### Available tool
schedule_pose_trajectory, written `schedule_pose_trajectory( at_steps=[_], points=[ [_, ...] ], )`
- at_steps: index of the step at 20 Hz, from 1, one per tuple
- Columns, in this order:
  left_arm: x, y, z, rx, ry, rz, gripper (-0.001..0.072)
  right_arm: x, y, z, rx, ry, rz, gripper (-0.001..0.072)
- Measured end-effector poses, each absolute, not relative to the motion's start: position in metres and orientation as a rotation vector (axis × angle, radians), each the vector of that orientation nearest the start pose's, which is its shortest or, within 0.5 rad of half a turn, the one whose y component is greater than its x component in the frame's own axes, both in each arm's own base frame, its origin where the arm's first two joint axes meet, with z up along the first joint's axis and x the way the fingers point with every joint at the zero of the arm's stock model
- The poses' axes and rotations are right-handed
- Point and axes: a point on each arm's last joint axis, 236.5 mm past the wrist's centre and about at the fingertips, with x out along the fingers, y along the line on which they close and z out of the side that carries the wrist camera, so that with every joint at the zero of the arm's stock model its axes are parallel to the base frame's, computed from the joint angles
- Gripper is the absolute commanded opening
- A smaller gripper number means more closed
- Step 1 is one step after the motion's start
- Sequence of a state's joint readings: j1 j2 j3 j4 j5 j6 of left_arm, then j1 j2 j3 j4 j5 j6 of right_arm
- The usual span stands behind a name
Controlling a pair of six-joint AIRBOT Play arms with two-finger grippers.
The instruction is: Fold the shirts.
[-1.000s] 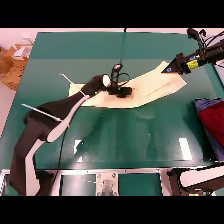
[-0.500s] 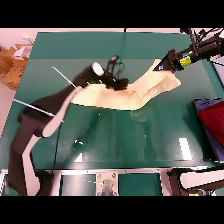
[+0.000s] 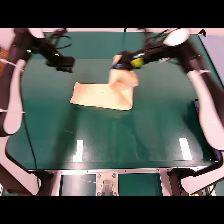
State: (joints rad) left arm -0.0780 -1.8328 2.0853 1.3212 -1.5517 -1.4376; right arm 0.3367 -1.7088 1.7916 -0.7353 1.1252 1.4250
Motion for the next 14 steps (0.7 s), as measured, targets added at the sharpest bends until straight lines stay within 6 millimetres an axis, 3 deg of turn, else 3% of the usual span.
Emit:
schedule_pose_trajectory(
  at_steps=[2, 3, 5, 6, 7, 8, 10, 12, 14],
  points=[
    [0.491, -0.068, 0.062, 0.001, 1.33, -0.301, 0.0018, 0.456, 0.4, 0.1, 0.494, 0.99, 0.89, 0.0524],
    [0.486, -0.059, 0.062, 0.002, 1.346, -0.283, 0.0018, 0.453, 0.435, 0.081, 0.522, 0.974, 0.892, 0.0543],
    [0.478, -0.046, 0.057, 0.004, 1.387, -0.254, 0.0018, 0.447, 0.479, 0.049, 0.559, 0.955, 0.873, 0.0543],
    [0.476, -0.041, 0.056, 0.004, 1.397, -0.245, 0.0018, 0.448, 0.488, 0.039, 0.569, 0.942, 0.858, 0.0541],
    [0.474, -0.039, 0.057, 0.004, 1.402, -0.239, 0.0018, 0.451, 0.489, 0.035, 0.576, 0.934, 0.846, 0.0477],
    [0.472, -0.037, 0.056, 0.004, 1.413, -0.235, 0.0018, 0.458, 0.483, 0.035, 0.585, 0.931, 0.835, 0.0345],
    [0.471, -0.034, 0.055, 0.008, 1.418, -0.231, 0.0018, 0.483, 0.449, 0.046, 0.6, 0.919, 0.799, 0.0335],
    [0.469, -0.032, 0.054, 0.009, 1.425, -0.227, 0.0018, 0.505, 0.396, 0.06, 0.603, 0.937, 0.769, 0.036],
    [0.47, -0.031, 0.054, 0.012, 1.423, -0.225, 0.0018, 0.521, 0.33, 0.063, 0.598, 0.987, 0.723, 0.0375]
  ],
)
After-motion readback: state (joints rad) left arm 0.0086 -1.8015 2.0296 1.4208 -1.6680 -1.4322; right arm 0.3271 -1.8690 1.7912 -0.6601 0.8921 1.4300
